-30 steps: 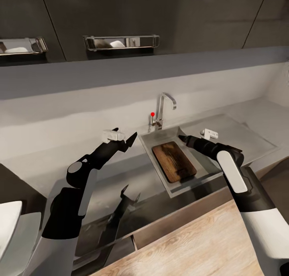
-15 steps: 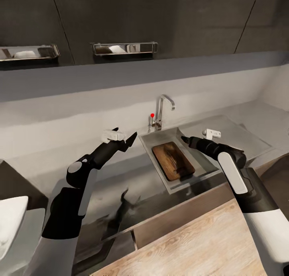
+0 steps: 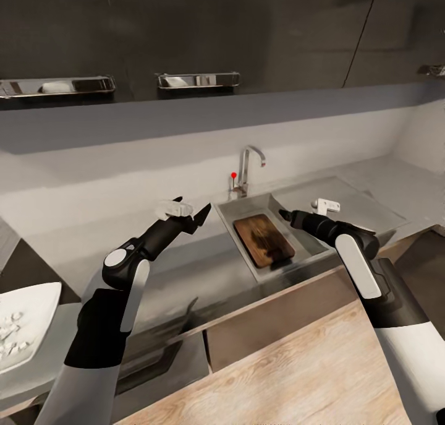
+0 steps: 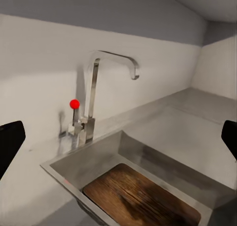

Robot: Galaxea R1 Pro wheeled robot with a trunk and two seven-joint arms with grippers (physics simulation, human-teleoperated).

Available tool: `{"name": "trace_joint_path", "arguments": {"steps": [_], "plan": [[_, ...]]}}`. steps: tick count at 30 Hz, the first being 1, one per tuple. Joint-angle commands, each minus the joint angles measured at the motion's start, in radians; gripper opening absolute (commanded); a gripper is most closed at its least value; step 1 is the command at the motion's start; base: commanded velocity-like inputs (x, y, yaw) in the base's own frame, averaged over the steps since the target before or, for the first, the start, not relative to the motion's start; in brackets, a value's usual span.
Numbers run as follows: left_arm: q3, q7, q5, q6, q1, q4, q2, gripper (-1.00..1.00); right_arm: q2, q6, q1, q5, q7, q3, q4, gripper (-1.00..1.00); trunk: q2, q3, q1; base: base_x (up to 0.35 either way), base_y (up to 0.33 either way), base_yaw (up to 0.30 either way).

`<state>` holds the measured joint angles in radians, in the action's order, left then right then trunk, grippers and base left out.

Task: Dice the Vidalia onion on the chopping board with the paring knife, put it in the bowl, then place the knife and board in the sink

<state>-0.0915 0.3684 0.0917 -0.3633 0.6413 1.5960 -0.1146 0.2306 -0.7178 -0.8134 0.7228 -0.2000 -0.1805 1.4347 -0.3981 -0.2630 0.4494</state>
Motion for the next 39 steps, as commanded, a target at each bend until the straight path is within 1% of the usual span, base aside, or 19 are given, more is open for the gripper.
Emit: {"name": "trace_joint_path", "arguments": {"steps": [1,21,30,39], "plan": [[0.001,0.001,0.010,-0.009,0.001,0.001,0.000,1.00,0.001,-0.002,-0.001,0.010,-0.010,-0.002,0.001,1.00,-0.002,0.000,0.001,-0.116,0.000,0.000],[0.000,0.001,0.010,-0.009,0.001,0.001,0.000,1.00,0.001,-0.002,-0.001,0.010,-0.010,-0.005,0.001,1.00,-0.002,0.033,0.001,-0.238,0.000,0.000],[0.000,0.001,0.010,-0.009,0.001,0.001,0.000,1.00,0.001,-0.002,-0.001,0.010,-0.010,-0.007,0.001,1.00,-0.002,0.047,0.001,-0.138,0.000,0.000],[0.000,0.001,0.010,-0.009,0.001,0.001,0.000,1.00,0.001,-0.002,-0.001,0.010,-0.010,-0.007,0.001,1.00,-0.002,0.062,0.001,-0.227,0.000,0.000]]}}
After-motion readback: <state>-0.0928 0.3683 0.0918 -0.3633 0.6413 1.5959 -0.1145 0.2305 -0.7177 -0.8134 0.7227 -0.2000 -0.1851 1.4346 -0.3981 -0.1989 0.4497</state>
